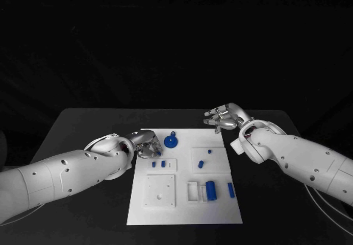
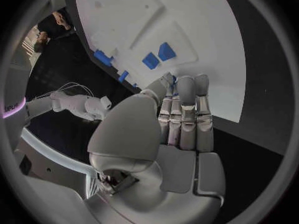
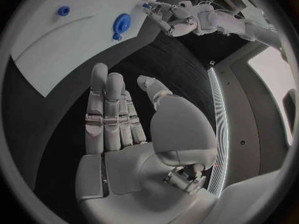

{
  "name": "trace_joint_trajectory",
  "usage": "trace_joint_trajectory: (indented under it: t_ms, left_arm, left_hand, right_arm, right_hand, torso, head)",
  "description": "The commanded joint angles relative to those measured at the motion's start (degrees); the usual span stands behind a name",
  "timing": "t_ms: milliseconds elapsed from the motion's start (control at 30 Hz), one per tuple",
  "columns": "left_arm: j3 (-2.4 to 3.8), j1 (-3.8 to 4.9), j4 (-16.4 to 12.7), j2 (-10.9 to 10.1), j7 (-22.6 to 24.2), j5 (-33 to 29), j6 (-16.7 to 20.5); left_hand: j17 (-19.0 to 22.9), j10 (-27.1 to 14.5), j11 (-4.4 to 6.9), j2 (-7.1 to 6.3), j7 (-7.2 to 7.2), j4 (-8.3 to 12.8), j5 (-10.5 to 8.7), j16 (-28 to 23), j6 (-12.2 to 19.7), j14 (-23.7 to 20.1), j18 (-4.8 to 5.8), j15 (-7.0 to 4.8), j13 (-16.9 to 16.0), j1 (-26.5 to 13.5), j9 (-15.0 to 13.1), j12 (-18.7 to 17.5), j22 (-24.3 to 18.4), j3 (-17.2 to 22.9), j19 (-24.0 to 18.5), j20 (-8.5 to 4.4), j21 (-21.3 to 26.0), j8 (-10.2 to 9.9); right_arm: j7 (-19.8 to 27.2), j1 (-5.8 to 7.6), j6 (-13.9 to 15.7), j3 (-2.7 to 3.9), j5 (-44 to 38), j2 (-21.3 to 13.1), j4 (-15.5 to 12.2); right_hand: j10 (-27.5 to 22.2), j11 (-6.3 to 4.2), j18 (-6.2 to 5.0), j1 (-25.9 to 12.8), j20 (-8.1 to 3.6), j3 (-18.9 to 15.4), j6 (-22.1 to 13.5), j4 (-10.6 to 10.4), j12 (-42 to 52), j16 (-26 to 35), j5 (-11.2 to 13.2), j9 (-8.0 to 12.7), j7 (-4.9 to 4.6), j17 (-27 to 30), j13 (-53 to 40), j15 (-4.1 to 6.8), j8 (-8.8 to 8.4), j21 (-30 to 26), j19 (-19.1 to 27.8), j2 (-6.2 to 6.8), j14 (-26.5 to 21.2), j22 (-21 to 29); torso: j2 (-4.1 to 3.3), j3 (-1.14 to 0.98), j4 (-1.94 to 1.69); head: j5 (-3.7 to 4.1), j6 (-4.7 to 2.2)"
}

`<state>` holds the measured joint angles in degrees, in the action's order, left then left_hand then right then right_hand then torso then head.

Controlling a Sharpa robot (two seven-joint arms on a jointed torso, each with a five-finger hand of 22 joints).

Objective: Assemble the parts on the task board

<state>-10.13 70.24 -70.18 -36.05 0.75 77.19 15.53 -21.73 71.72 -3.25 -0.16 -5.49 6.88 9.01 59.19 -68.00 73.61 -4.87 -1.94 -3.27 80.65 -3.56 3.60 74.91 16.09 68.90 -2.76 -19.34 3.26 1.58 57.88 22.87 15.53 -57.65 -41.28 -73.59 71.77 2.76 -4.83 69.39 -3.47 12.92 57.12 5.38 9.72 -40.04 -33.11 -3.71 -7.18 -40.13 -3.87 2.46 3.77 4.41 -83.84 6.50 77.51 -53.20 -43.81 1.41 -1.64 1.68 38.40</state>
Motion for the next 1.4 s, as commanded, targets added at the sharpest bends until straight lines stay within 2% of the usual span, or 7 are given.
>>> trace_joint_trajectory:
  t_ms: [33,567,1300,1400]
  left_arm:
    - [-0.04,-0.08,0.02,0.33,-0.05,0.77,-0.01]
    - [-0.03,-0.08,0.34,0.76,-0.24,0.94,1.23]
    - [-0.04,-0.07,0.65,1.59,-1.92,2.64,-2.75]
    - [-0.05,-0.07,0.68,1.80,-2.42,4.39,-2.48]
  left_hand:
    - [-0.08,-0.21,-0.03,-0.15,-0.29,-0.17,-0.19,-0.27,0.05,-0.19,-0.55,0.34,-0.02,0.58,-0.07,-0.31,1.35,0.04,-0.49,0.06,-0.22,0.31]
    - [-0.24,-0.15,-0.03,-0.21,-0.31,-0.28,-0.22,-0.07,0.09,0.02,-0.66,0.35,-0.03,0.62,-0.08,-0.30,1.33,0.18,-0.45,0.08,-0.60,0.31]
    - [-0.36,-0.46,-0.16,-0.49,-0.40,0.01,-0.41,0.03,0.39,-0.71,-0.63,0.48,-0.02,0.76,-0.06,-0.31,1.36,0.23,-1.21,0.20,-1.01,0.30]
    - [-0.36,-2.06,-0.62,-0.85,-0.47,-0.28,-0.74,0.06,1.02,-0.94,-0.64,0.82,-0.02,0.26,0.00,-0.30,1.27,0.12,-1.45,0.43,-0.95,0.23]
  right_arm:
    - [0.53,-0.03,-0.23,0.02,0.10,0.03,-0.10]
    - [0.60,-0.04,-0.39,0.02,0.12,-0.05,-0.29]
    - [0.62,-0.04,-0.53,0.03,0.26,-0.09,-0.38]
    - [0.62,-0.04,-0.57,0.03,0.26,-0.06,-0.34]
  right_hand:
    - [0.41,0.10,-1.17,-0.50,0.18,0.37,0.00,-0.08,-0.21,-0.29,-0.31,0.05,-0.54,0.06,0.08,-0.41,-0.19,0.27,0.16,0.14,-0.16,-0.02]
    - [0.31,0.13,-1.19,-0.62,0.20,0.41,-0.04,0.11,-0.27,-0.34,-0.35,0.05,-0.55,0.15,0.09,-0.43,-0.19,0.28,0.18,0.06,-0.19,-0.02]
    - [0.31,0.13,-1.19,-0.62,0.20,0.41,-0.04,0.11,-0.27,-0.34,-0.35,0.05,-0.55,0.15,0.09,-0.43,-0.19,0.28,0.18,0.06,-0.19,-0.02]
    - [0.31,0.13,-1.19,-0.62,0.20,0.41,-0.04,0.11,-0.27,-0.34,-0.35,0.05,-0.55,0.15,0.09,-0.43,-0.19,0.28,0.18,0.06,-0.19,-0.02]
  torso:
    - [0.01,-0.02,-0.03]
    - [-0.02,-0.06,-0.01]
    - [0.00,-0.04,-0.02]
    - [-0.02,-0.01,-0.03]
  head:
    - [0.02,-0.02]
    - [0.19,0.00]
    - [0.58,0.18]
    - [0.66,0.22]
